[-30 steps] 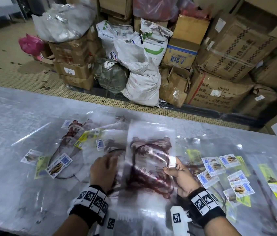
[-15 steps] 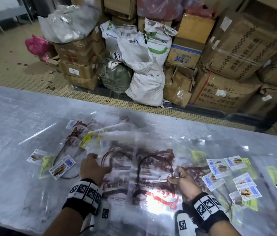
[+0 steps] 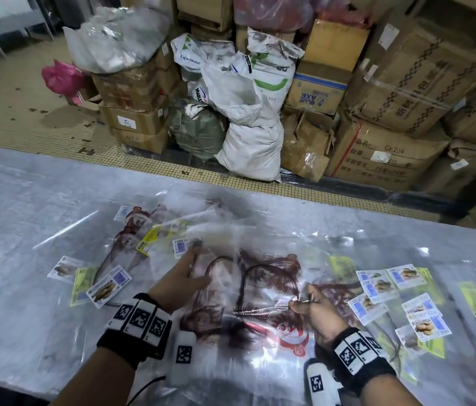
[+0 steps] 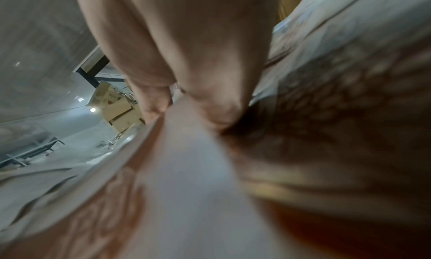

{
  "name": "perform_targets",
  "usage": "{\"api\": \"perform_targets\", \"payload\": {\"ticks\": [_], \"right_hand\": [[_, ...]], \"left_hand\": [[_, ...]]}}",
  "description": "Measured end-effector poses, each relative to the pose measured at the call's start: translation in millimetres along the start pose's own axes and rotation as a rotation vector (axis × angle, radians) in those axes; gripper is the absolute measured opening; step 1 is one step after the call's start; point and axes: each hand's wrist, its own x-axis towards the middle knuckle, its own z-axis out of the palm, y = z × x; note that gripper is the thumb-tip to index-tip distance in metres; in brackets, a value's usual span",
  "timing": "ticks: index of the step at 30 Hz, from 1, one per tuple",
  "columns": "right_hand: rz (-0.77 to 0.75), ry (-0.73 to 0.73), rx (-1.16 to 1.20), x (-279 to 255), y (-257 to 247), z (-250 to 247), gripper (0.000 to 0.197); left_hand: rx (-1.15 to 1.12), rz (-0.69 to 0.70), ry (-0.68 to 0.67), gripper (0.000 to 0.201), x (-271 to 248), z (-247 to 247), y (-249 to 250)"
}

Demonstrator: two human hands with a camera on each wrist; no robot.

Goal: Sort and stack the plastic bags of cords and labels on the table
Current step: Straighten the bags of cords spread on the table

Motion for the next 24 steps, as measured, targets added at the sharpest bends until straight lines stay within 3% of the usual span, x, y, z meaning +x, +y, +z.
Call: {"api": "perform_targets", "payload": {"ticks": [3, 9, 13, 15, 17, 19, 21, 24], "right_hand": [[0.038, 0.019, -0.018, 3.5, 0.7, -1.0, 0.044], [0.054, 0.029, 0.012, 3.9, -0.1, -1.1, 0.032], [0.026, 0.014, 0.015, -0.3, -6.7, 3.1, 0.068], [0.001, -0.010, -0.030, -9.5, -12.7, 7.2, 0.069], [-0.026, -0.009, -0.085, -17.4, -16.0, 9.2, 0.048], [-0.054, 0.028, -0.125, -19.8, -18.7, 9.7, 0.038], [-0.051, -0.009, -0.072, -27.9, -26.9, 13.6, 0.038], [-0.045, -0.061, 0.023, -41.7, -39.5, 16.2, 0.024]], "left_hand": [[0.144, 0.053, -0.049, 0.074, -4.2, 0.2, 5.9], [0.226, 0.357, 0.113, 0.063, -29.8, -14.2, 65.9], [-0.036, 0.570, 0.050, 0.062, -62.6, -12.9, 120.6], [-0.201, 0.596, 0.049, 0.065, -69.0, -11.9, 129.4], [-0.377, 0.519, -0.015, 0.065, -64.5, -6.4, 125.2], [-0.551, 0.326, -0.073, 0.059, -48.6, 9.0, 104.2], [-0.484, 0.177, -0.029, 0.049, -31.4, 28.6, 73.0], [-0.305, 0.090, 0.025, 0.036, -15.7, 52.3, 30.7]]}}
